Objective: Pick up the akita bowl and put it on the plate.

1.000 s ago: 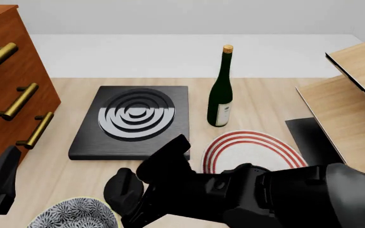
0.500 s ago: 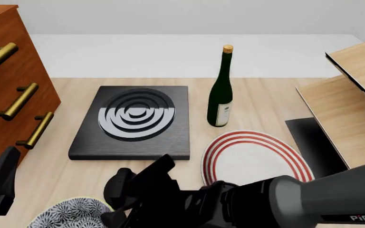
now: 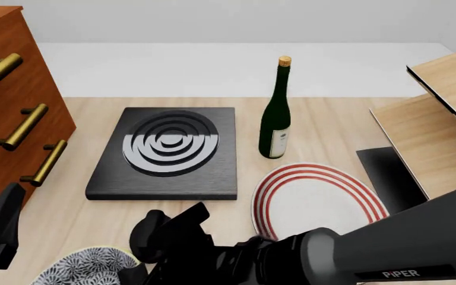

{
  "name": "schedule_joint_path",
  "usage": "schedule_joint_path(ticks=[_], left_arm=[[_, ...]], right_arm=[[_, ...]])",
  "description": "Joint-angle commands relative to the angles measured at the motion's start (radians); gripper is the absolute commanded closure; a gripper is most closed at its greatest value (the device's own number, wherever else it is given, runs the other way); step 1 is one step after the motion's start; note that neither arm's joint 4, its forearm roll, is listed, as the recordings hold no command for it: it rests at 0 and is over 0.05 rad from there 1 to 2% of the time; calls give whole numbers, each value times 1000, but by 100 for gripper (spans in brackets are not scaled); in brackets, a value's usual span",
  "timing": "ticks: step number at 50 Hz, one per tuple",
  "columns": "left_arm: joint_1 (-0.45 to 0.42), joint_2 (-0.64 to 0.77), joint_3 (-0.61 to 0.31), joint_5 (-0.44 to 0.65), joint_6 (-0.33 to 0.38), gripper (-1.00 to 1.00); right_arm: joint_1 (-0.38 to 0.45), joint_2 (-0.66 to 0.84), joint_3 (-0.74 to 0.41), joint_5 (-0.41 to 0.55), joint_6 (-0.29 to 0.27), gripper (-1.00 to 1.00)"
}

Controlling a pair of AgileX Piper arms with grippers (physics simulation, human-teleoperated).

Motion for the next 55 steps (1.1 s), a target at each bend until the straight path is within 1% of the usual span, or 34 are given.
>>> schedule_joint_path(ticks=[1, 14, 21, 23, 25, 28, 30, 33, 35, 39, 50, 53, 55], left_arm=[[0, 1, 2, -2, 0, -100], [0, 1, 2, -4, 0, -100], [0, 1, 2, -3, 0, -100], [0, 1, 2, -3, 0, -100], [0, 1, 2, -3, 0, -100], [0, 0, 2, -3, 0, -100], [0, 0, 2, -2, 0, -100], [0, 0, 2, -3, 0, -100], [0, 0, 3, -3, 0, -100], [0, 0, 3, -5, 0, -100], [1, 7, 4, -10, 0, -100], [1, 3, 3, -6, 0, -100], [1, 3, 2, -3, 0, -100]], right_arm=[[10, 67, 6, -15, 19, 100], [4, 3, 17, 16, -3, 100], [-3, -90, 29, 59, -37, 100], [-11, -131, 34, 76, -56, 100], [-10, -141, 35, 84, -57, 100], [-27, -213, 39, 119, -94, 100], [-35, -233, 38, 132, -108, 100], [-41, -286, 41, 160, -122, 100], [-39, -311, 43, 171, -115, 100], [-59, -379, 43, 211, -138, 100], [-107, -487, 39, 289, -164, 100], [-129, -520, 42, 309, -172, 100], [-154, -537, 45, 322, -186, 100]])
